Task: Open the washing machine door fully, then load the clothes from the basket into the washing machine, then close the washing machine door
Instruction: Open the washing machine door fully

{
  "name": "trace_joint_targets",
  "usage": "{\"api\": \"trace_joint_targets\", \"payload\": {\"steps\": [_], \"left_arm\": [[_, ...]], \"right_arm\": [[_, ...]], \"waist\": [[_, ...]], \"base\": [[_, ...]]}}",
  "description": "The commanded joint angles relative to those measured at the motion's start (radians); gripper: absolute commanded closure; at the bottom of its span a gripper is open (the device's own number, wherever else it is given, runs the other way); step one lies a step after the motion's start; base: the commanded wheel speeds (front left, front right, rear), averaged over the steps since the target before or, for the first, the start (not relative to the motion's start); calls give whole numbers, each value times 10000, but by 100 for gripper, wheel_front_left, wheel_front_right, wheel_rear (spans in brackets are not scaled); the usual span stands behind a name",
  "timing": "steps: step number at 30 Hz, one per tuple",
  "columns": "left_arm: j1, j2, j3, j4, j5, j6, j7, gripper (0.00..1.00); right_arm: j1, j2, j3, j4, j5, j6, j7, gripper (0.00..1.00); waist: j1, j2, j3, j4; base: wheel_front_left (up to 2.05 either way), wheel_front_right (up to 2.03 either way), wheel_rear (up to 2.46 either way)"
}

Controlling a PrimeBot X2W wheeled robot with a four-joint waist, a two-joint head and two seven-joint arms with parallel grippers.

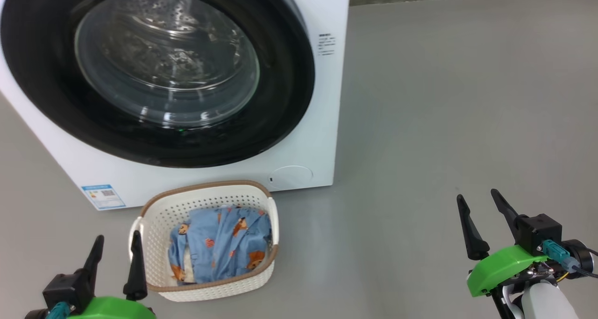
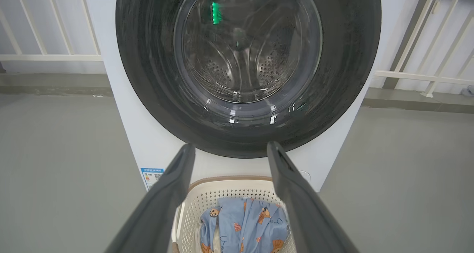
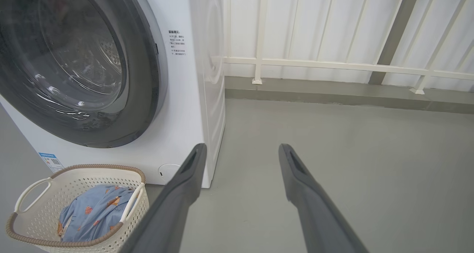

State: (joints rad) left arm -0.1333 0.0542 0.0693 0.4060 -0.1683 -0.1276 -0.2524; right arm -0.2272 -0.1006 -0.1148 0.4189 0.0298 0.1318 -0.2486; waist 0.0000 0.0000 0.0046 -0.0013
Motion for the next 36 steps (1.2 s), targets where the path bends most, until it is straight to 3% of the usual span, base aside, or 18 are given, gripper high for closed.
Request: {"api": "trace_joint_targets", "payload": {"steps": [1,21,30,36], "left_arm": [[-367,216,322,-331,60,-25,-93,0],[-81,184,121,-769,138,-30,-93,0],[145,80,16,-1277,346,-30,-93,0],[302,10,-104,-1507,370,-30,-93,0]], "right_arm": [[-353,-32,216,-279,43,-11,-127,0],[-371,94,73,-520,528,-11,-131,0],[-1094,-68,-71,-577,1374,-11,-131,0],[-1799,-59,-435,-494,3006,-11,-79,0]], "waist": [[0,0,11,-10],[0,0,53,6],[0,0,253,53],[0,0,461,149]], "base": [[56,56,-113],[9,9,-17],[0,0,0],[0,0,0]]}}
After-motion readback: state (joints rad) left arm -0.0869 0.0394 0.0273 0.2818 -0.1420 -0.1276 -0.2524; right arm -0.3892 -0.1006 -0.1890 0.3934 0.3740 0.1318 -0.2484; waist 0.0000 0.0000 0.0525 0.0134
